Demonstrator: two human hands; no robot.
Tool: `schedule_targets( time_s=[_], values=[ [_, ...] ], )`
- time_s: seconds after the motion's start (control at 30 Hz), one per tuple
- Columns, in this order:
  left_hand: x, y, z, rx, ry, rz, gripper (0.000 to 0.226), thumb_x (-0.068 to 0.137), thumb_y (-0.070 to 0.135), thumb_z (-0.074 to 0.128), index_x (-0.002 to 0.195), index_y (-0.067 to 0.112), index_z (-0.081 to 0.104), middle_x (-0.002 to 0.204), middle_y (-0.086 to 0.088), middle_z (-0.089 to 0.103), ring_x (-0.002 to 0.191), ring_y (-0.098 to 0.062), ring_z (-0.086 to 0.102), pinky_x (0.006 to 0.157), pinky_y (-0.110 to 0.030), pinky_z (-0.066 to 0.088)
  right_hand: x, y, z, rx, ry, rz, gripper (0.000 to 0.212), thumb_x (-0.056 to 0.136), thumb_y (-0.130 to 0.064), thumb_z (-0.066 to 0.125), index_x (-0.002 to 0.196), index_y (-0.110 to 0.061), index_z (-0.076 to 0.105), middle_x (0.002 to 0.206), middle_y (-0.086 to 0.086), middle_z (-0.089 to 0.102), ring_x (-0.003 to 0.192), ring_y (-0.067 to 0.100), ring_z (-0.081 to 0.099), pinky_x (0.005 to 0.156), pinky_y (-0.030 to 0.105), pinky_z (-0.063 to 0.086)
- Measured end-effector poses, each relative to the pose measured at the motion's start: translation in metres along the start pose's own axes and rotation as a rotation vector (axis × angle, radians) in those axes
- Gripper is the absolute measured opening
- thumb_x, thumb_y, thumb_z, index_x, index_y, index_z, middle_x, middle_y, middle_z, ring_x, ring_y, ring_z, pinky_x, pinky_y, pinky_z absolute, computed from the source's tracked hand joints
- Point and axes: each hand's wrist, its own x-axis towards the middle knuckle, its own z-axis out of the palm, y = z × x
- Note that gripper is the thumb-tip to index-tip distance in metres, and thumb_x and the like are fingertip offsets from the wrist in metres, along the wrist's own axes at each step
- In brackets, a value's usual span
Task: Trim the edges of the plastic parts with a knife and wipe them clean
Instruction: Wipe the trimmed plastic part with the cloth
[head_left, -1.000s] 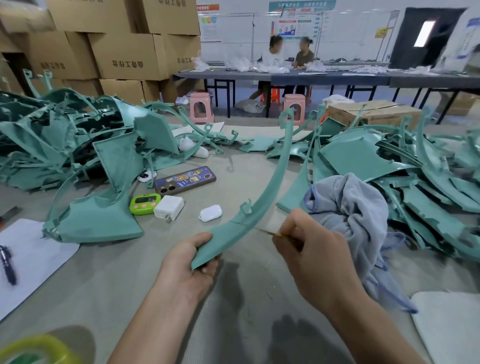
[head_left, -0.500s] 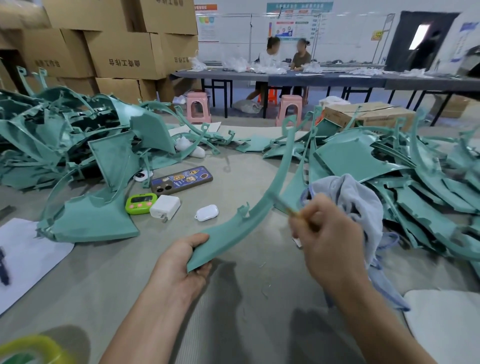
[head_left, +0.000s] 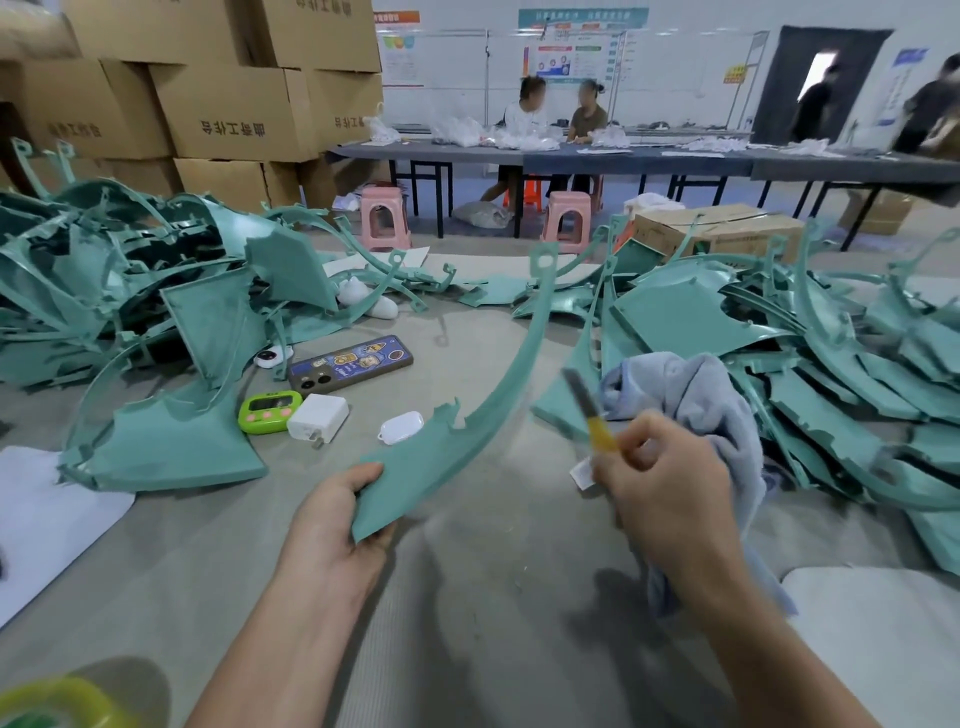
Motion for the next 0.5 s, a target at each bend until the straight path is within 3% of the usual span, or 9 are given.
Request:
schedule_targets(
  time_s=[0.07, 0.13, 0.2, 0.27, 0.33, 0.37, 0.43, 0.5],
  values=[
    [0.005, 0.000, -0.001, -0.040, 0.000, 0.042, 0.015, 0.098, 0.003, 0.053, 0.086, 0.007, 0.061, 0.052, 0.000, 0.068, 0.038, -0.009, 0.062, 0.032, -0.014, 0.041, -0.007, -0.001, 0.005, -0.175, -0.274, 0.018, 0.021, 0.088, -0.032, 0.075, 0.071, -0.025, 0.064, 0.060, -0.008, 0.069, 0.049, 0.009, 0.061, 0.051, 0.033, 0.052],
    [0.009, 0.000, -0.004, -0.077, -0.016, 0.080, 0.012, 0.098, 0.003, 0.053, 0.093, 0.008, 0.064, 0.062, -0.001, 0.073, 0.046, -0.010, 0.068, 0.037, -0.018, 0.047, -0.011, -0.003, 0.007, -0.337, -0.425, -0.015, 0.027, 0.092, -0.041, 0.070, 0.068, -0.027, 0.068, 0.061, -0.011, 0.069, 0.055, 0.005, 0.061, 0.059, 0.030, 0.053],
    [0.014, -0.002, -0.006, -0.082, -0.015, 0.108, 0.012, 0.096, 0.003, 0.056, 0.098, 0.009, 0.067, 0.072, -0.002, 0.077, 0.054, -0.012, 0.072, 0.041, -0.022, 0.052, -0.012, -0.006, 0.007, -0.357, -0.305, -0.087, 0.032, 0.093, -0.045, 0.068, 0.067, -0.027, 0.068, 0.059, -0.013, 0.066, 0.057, 0.002, 0.060, 0.056, 0.022, 0.045],
    [0.017, -0.004, -0.006, -0.073, 0.008, 0.132, 0.014, 0.094, 0.004, 0.060, 0.104, 0.009, 0.068, 0.085, -0.004, 0.078, 0.060, -0.014, 0.074, 0.044, -0.024, 0.055, -0.011, -0.010, 0.000, -0.253, -0.002, -0.166, 0.018, 0.093, -0.042, 0.067, 0.079, -0.031, 0.072, 0.064, -0.017, 0.068, 0.063, 0.002, 0.061, 0.057, 0.019, 0.043],
    [0.020, -0.006, -0.006, -0.078, 0.032, 0.168, 0.016, 0.093, 0.005, 0.062, 0.108, 0.009, 0.069, 0.093, -0.006, 0.077, 0.063, -0.015, 0.075, 0.046, -0.025, 0.055, -0.006, -0.009, -0.008, -0.266, 0.303, -0.253, 0.015, 0.091, -0.041, 0.065, 0.099, -0.031, 0.072, 0.081, -0.012, 0.072, 0.081, 0.010, 0.063, 0.072, 0.030, 0.048],
    [0.020, -0.007, -0.006, -0.078, 0.042, 0.187, 0.017, 0.092, 0.005, 0.064, 0.108, 0.008, 0.069, 0.092, -0.006, 0.078, 0.064, -0.015, 0.075, 0.046, -0.025, 0.055, -0.002, -0.006, -0.012, -0.324, 0.380, -0.243, 0.027, 0.087, -0.042, 0.065, 0.111, -0.030, 0.069, 0.095, -0.005, 0.071, 0.097, 0.020, 0.060, 0.085, 0.035, 0.045],
    [0.021, -0.010, -0.004, -0.073, 0.050, 0.211, 0.015, 0.091, 0.006, 0.066, 0.105, 0.007, 0.070, 0.087, -0.006, 0.078, 0.065, -0.017, 0.075, 0.047, -0.026, 0.056, 0.004, 0.004, -0.019, -0.505, 0.264, -0.096, 0.058, 0.082, -0.046, 0.070, 0.134, -0.026, 0.054, 0.125, 0.006, 0.061, 0.124, 0.030, 0.046, 0.104, 0.042, 0.033],
    [0.019, -0.012, -0.002, -0.061, 0.033, 0.214, 0.011, 0.091, 0.007, 0.067, 0.101, 0.009, 0.070, 0.082, -0.004, 0.079, 0.065, -0.018, 0.075, 0.048, -0.028, 0.057, 0.005, 0.011, -0.021, -0.740, 0.034, 0.067, 0.062, 0.082, -0.051, 0.069, 0.134, -0.024, 0.048, 0.135, 0.007, 0.057, 0.129, 0.031, 0.045, 0.106, 0.045, 0.034]
  ],
)
